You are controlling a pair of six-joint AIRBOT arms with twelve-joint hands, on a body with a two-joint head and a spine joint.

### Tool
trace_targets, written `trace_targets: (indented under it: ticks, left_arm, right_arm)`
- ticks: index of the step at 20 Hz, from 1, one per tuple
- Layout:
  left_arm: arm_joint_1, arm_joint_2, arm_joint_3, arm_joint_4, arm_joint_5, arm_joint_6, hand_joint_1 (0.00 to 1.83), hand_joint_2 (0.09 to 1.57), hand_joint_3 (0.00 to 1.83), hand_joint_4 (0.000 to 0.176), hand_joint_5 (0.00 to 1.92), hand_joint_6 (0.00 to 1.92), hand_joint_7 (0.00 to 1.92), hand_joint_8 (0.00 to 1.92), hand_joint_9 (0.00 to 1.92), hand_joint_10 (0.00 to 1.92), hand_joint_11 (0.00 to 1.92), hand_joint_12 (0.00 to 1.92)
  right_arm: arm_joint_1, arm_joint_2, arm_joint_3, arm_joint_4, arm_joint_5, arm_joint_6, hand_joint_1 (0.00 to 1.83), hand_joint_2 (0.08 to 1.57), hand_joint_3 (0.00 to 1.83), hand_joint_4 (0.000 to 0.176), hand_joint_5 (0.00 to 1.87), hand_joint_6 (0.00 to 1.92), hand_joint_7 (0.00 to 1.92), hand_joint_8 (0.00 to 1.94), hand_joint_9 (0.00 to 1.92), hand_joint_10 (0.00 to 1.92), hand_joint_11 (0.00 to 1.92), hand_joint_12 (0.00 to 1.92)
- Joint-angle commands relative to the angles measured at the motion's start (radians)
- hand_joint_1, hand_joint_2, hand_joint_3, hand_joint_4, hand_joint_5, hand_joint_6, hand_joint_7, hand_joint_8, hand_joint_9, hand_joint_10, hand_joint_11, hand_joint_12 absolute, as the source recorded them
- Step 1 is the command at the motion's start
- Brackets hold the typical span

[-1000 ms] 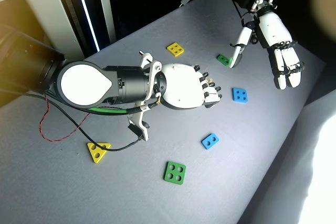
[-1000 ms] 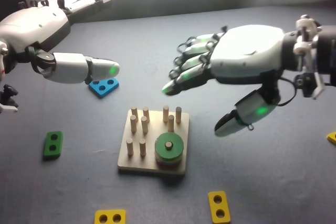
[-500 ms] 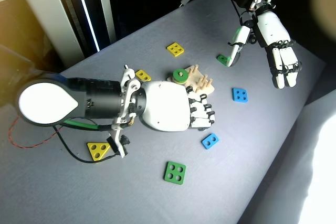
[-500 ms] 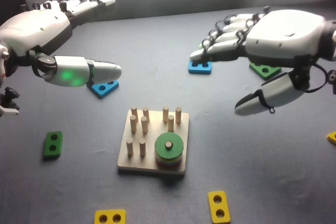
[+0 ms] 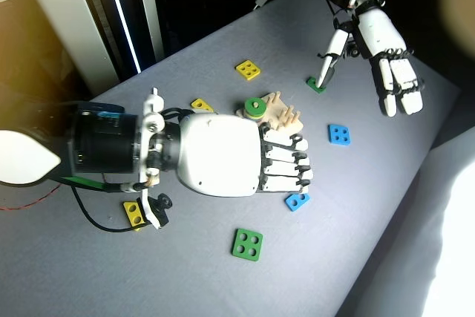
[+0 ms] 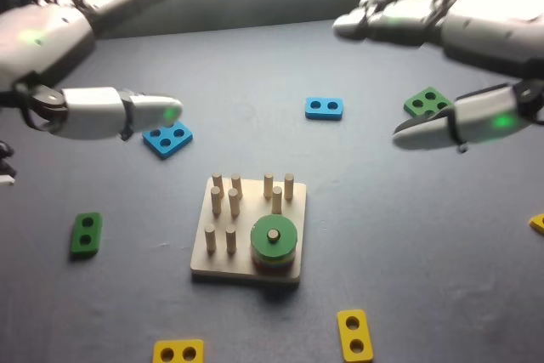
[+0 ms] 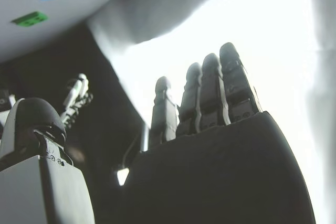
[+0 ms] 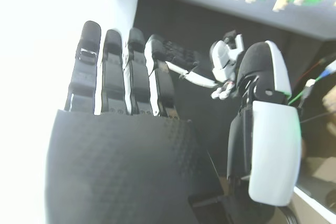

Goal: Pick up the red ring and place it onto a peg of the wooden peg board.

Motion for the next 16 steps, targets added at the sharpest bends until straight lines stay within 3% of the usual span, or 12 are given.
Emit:
trace_targets:
  ticks: [1,3,4,6,8,10,11,12,13,14,15,16]
  left_arm:
    - [0.002,0.015,-0.011,0.015,-0.187,-0.016,0.58,0.98,0.00,0.159,0.10,0.01,0.00,0.00,0.00,0.00,0.00,0.00]
    - [0.023,0.044,-0.038,0.017,-0.260,-0.038,0.60,1.00,0.00,0.133,0.07,0.00,0.00,0.00,0.00,0.00,0.00,0.00]
    - [0.033,0.056,-0.049,0.016,-0.294,-0.049,0.64,1.00,0.00,0.135,0.08,0.00,0.01,0.00,0.00,0.00,0.00,0.00]
    - [0.058,0.085,-0.076,0.014,-0.365,-0.070,0.74,1.04,0.01,0.167,0.09,0.01,0.02,0.01,0.00,0.00,0.00,0.00]
    - [0.072,0.107,-0.095,0.014,-0.418,-0.079,0.77,1.05,0.02,0.157,0.10,0.01,0.04,0.01,0.00,0.00,0.00,0.00]
    - [0.095,0.129,-0.114,0.005,-0.478,-0.095,0.80,1.05,0.01,0.151,0.09,0.00,0.04,0.01,0.00,0.00,0.00,0.00]
    - [0.112,0.138,-0.120,-0.005,-0.510,-0.106,0.68,1.04,0.01,0.115,0.10,0.00,0.07,0.02,0.02,0.01,0.00,0.00]
    - [0.127,0.147,-0.128,-0.018,-0.538,-0.108,0.68,1.04,0.01,0.115,0.10,0.00,0.07,0.02,0.02,0.01,0.00,0.00]
    - [0.144,0.159,-0.138,-0.028,-0.565,-0.108,0.53,1.09,0.02,0.126,0.06,0.01,0.01,0.00,0.00,0.00,0.01,0.01]
    - [0.158,0.171,-0.149,-0.034,-0.594,-0.111,0.47,1.11,0.02,0.122,0.05,0.00,0.02,0.00,0.01,0.00,0.00,0.00]
    - [0.165,0.181,-0.158,-0.035,-0.615,-0.112,0.44,1.13,0.01,0.135,0.09,0.02,0.05,0.01,0.00,0.00,0.00,0.00]
    - [0.167,0.189,-0.166,-0.031,-0.634,-0.113,0.39,1.23,0.02,0.143,0.12,0.01,0.08,0.01,0.00,0.00,0.00,0.00]
  right_arm:
    - [-0.002,0.019,-0.010,0.084,0.170,-0.024,0.72,1.02,0.00,0.009,0.11,0.00,0.06,0.00,0.01,0.04,0.00,0.11]
    - [-0.030,0.048,-0.026,0.173,0.256,-0.059,0.76,1.01,0.00,0.017,0.13,0.01,0.11,0.01,0.03,0.03,0.00,0.07]
    - [-0.043,0.058,-0.030,0.205,0.294,-0.065,0.76,1.00,0.00,0.016,0.14,0.01,0.14,0.02,0.06,0.04,0.00,0.05]
    - [-0.072,0.079,-0.046,0.274,0.385,-0.078,0.73,0.98,0.00,0.045,0.17,0.00,0.23,0.01,0.16,0.05,0.00,0.43]
    - [-0.090,0.101,-0.067,0.320,0.453,-0.102,0.72,0.99,0.00,0.034,0.17,0.00,0.19,0.00,0.15,0.04,0.00,0.54]
    - [-0.112,0.120,-0.080,0.361,0.526,-0.107,0.70,1.01,0.01,0.046,0.16,0.00,0.19,0.00,0.17,0.05,0.00,0.59]
    - [-0.120,0.126,-0.083,0.379,0.557,-0.107,0.63,1.04,0.02,0.038,0.09,0.00,0.21,0.01,0.18,0.06,0.00,0.64]
    - [-0.125,0.131,-0.086,0.390,0.581,-0.107,0.63,1.04,0.02,0.038,0.09,0.00,0.21,0.01,0.18,0.06,0.00,0.64]
    - [-0.125,0.138,-0.091,0.398,0.605,-0.107,0.60,1.08,0.02,0.067,0.08,0.03,0.20,0.01,0.11,0.02,0.00,0.24]
    - [-0.125,0.146,-0.096,0.402,0.624,-0.107,0.57,1.19,0.03,0.081,0.12,0.03,0.23,0.01,0.14,0.03,0.00,0.23]
    - [-0.125,0.154,-0.102,0.404,0.642,-0.109,0.50,1.21,0.03,0.090,0.12,0.02,0.22,0.00,0.12,0.02,0.00,0.23]
    - [-0.125,0.165,-0.111,0.406,0.658,-0.115,0.44,1.27,0.04,0.077,0.11,0.01,0.19,0.00,0.09,0.00,0.00,0.13]
